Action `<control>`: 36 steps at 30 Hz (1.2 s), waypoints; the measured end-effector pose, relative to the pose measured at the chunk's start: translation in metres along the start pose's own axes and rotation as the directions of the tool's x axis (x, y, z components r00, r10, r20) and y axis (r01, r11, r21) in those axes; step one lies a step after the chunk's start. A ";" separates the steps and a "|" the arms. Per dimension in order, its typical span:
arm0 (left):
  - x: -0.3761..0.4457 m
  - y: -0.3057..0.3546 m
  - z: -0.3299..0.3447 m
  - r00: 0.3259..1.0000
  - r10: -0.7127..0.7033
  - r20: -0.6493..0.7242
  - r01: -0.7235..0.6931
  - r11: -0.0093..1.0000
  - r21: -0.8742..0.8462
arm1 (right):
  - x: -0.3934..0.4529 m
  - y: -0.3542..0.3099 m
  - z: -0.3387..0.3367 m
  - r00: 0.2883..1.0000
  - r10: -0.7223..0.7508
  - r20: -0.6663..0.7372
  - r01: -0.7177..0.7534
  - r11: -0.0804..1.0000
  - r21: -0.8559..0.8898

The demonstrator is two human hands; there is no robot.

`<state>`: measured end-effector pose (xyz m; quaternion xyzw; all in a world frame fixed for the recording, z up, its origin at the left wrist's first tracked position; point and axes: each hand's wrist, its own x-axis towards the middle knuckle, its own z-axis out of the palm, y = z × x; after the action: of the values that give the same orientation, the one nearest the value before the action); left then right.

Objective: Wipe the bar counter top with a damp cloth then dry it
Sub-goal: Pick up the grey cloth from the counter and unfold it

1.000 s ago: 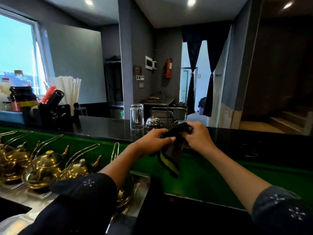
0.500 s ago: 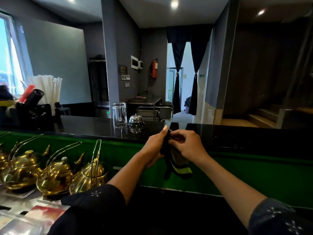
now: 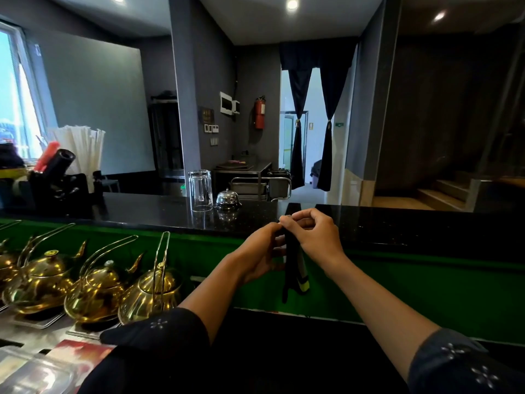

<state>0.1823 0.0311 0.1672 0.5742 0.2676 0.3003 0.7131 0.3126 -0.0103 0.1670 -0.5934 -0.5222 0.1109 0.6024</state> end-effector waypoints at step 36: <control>0.135 0.050 -0.138 0.850 0.219 -0.479 0.008 0.904 0.427 | 0.167 0.084 -0.077 0.930 0.365 -0.050 -0.366 0.930 -0.026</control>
<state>0.1670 0.2290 0.1843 0.6243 0.4734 0.4192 0.4588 0.4836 0.0918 0.1993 -0.6930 -0.3908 0.1987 0.5723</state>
